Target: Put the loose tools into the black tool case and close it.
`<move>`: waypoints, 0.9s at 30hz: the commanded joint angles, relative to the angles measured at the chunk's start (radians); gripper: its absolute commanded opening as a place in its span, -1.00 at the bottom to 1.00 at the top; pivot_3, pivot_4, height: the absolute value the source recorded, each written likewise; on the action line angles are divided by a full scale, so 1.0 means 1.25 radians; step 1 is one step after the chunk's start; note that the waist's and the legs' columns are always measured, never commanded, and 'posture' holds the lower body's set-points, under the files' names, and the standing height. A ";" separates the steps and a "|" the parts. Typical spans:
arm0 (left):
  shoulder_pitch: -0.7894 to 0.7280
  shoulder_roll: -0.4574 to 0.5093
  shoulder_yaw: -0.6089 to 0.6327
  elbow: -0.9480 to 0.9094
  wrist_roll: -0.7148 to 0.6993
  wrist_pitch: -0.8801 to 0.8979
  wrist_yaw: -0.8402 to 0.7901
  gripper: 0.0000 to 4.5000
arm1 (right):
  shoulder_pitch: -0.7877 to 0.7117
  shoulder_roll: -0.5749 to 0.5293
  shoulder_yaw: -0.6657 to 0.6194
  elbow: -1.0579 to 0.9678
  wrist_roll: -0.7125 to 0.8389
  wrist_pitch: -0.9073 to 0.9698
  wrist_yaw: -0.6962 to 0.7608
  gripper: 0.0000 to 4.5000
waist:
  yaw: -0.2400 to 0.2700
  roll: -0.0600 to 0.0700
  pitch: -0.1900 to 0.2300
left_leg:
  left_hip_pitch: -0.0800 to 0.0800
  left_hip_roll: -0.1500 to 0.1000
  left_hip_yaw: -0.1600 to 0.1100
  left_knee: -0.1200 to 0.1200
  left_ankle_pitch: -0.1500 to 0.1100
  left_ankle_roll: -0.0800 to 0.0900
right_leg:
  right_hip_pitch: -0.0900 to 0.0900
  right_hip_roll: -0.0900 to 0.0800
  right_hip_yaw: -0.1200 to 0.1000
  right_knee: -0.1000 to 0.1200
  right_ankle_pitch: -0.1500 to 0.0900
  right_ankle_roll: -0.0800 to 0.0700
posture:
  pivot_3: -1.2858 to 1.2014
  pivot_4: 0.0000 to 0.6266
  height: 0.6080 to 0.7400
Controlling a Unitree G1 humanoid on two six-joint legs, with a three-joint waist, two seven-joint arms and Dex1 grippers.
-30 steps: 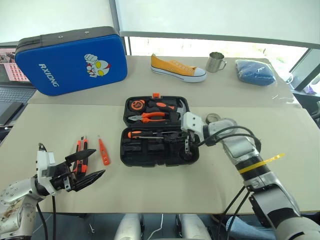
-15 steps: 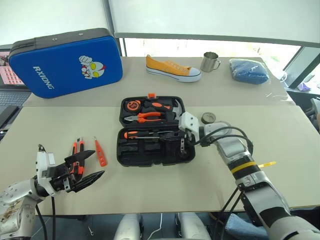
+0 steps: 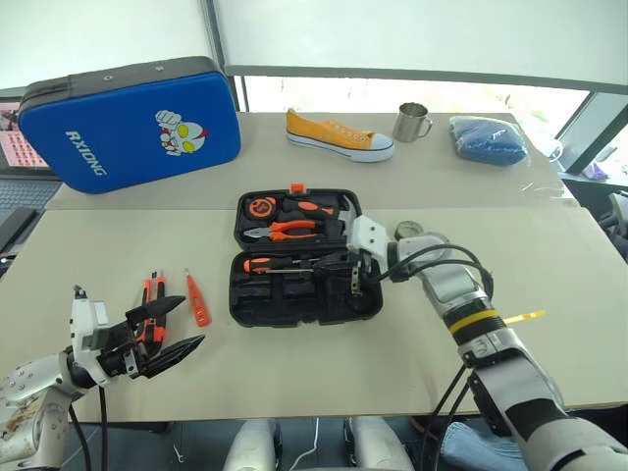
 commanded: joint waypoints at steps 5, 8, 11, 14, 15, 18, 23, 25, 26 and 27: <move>0.026 0.004 0.033 -0.004 0.010 -0.016 0.027 1.00 | -0.002 0.018 0.040 0.029 -0.052 0.059 -0.015 -0.99 | -0.003 -0.001 0.000 | 0.002 0.000 0.000 0.000 0.000 0.000 | 0.002 0.000 0.000 0.000 0.000 0.000 | 0.03 -0.52 1.00; 0.035 -0.004 0.051 0.004 0.011 -0.026 0.049 1.00 | 0.011 0.022 0.025 -0.015 -0.017 0.041 0.013 -0.99 | -0.003 -0.001 0.000 | 0.004 0.001 0.000 -0.001 0.000 0.000 | 0.004 0.000 0.000 0.000 0.000 -0.001 | 0.03 -0.52 1.00; 0.049 -0.013 0.096 0.011 0.006 -0.033 0.090 1.00 | 0.053 0.026 -0.054 -0.129 0.105 0.008 0.054 -0.99 | -0.001 -0.001 0.000 | 0.005 0.001 0.000 -0.001 0.000 0.000 | 0.004 0.000 0.000 0.000 0.000 -0.001 | 0.03 -0.52 1.00; 0.090 -0.022 0.176 0.014 -0.008 -0.007 0.168 1.00 | 0.127 -0.031 -0.130 -0.300 0.226 0.120 0.088 -0.68 | 0.000 -0.001 0.000 | 0.002 0.001 0.000 -0.002 0.000 0.000 | 0.002 -0.001 -0.001 -0.001 0.000 -0.001 | 0.03 -0.52 1.00; 0.109 -0.024 0.194 0.010 -0.009 0.001 0.184 1.00 | 0.154 -0.058 -0.136 -0.337 0.232 0.130 0.098 -0.57 | 0.001 -0.001 0.000 | -0.001 0.001 0.000 -0.001 0.000 0.000 | -0.001 -0.001 0.000 0.000 0.000 -0.001 | 0.03 -0.52 1.00; 0.174 -0.026 0.252 0.012 0.020 0.025 0.255 1.00 | 0.251 -0.113 -0.178 -0.454 0.282 0.162 0.083 -0.08 | 0.003 -0.001 0.000 | -0.003 0.000 0.000 -0.001 0.000 0.000 | -0.002 -0.004 -0.001 -0.002 0.000 0.001 | 0.03 -0.52 1.00; 0.278 -0.065 0.376 0.023 -0.005 0.052 0.342 1.00 | 0.487 -0.144 -0.314 -0.606 0.374 0.098 0.070 0.66 | 0.007 -0.004 -0.001 | -0.002 0.002 0.000 -0.002 0.000 0.000 | 0.000 -0.002 -0.002 -0.005 0.000 0.000 | 0.03 -0.52 1.00; 0.306 -0.077 0.396 0.026 -0.012 0.069 0.357 1.00 | 0.554 -0.125 -0.363 -0.605 0.406 0.023 0.089 0.94 | 0.009 -0.004 -0.001 | -0.003 0.001 0.000 -0.002 0.000 0.000 | 0.000 -0.002 -0.001 -0.006 0.000 0.000 | 0.03 -0.52 1.00; 0.321 -0.079 0.400 0.026 -0.006 0.086 0.371 1.00 | 0.583 -0.124 -0.382 -0.593 0.405 0.002 0.086 0.98 | 0.010 -0.004 -0.002 | -0.002 0.001 0.000 -0.002 0.000 0.000 | 0.001 -0.002 -0.001 -0.007 0.000 0.001 | 0.03 -0.52 1.00; 0.333 -0.079 0.400 0.023 -0.001 0.105 0.387 1.00 | 0.607 -0.121 -0.402 -0.567 0.395 -0.037 0.084 0.98 | 0.011 -0.004 -0.002 | -0.001 0.001 0.000 -0.002 0.000 0.000 | 0.002 -0.002 -0.001 -0.007 0.000 0.001 | 0.03 -0.52 1.00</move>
